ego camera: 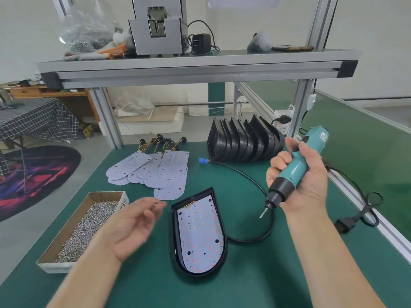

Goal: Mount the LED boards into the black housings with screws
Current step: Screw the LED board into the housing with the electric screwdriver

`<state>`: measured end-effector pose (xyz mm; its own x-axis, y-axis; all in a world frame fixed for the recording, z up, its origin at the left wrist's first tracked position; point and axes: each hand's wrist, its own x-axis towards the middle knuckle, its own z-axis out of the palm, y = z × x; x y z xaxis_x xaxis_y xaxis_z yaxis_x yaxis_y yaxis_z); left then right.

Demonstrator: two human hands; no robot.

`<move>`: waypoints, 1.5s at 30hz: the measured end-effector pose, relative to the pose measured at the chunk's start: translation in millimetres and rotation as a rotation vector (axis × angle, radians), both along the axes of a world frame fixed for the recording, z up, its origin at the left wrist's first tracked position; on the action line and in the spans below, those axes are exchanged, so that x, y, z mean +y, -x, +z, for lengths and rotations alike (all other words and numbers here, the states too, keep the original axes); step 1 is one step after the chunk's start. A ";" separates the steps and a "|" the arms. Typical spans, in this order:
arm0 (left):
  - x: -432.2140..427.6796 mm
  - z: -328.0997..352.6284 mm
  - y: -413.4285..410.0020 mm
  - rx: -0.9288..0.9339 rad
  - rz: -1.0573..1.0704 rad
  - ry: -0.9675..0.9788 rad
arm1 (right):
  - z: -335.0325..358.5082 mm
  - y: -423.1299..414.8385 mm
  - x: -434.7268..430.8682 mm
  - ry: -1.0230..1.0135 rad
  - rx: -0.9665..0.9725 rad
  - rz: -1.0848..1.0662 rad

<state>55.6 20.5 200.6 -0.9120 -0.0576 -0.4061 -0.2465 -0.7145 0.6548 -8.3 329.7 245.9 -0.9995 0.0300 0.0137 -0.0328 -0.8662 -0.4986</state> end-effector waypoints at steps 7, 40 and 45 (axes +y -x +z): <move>65.7 -0.7 17.6 -0.037 -0.180 -0.108 | 12.3 9.6 -49.8 -0.179 0.030 -0.141; 111.1 -2.4 13.6 0.169 0.088 0.028 | 23.0 2.1 -82.1 -0.172 -0.125 -0.520; 118.8 0.1 12.4 0.110 0.095 -0.010 | 16.6 2.2 -80.5 -0.147 -0.110 -0.493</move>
<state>43.3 139.2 200.7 -0.9418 -0.1419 -0.3049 -0.1046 -0.7380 0.6667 -10.4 249.2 262.5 -0.8631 0.5024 -0.0512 -0.3592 -0.6819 -0.6372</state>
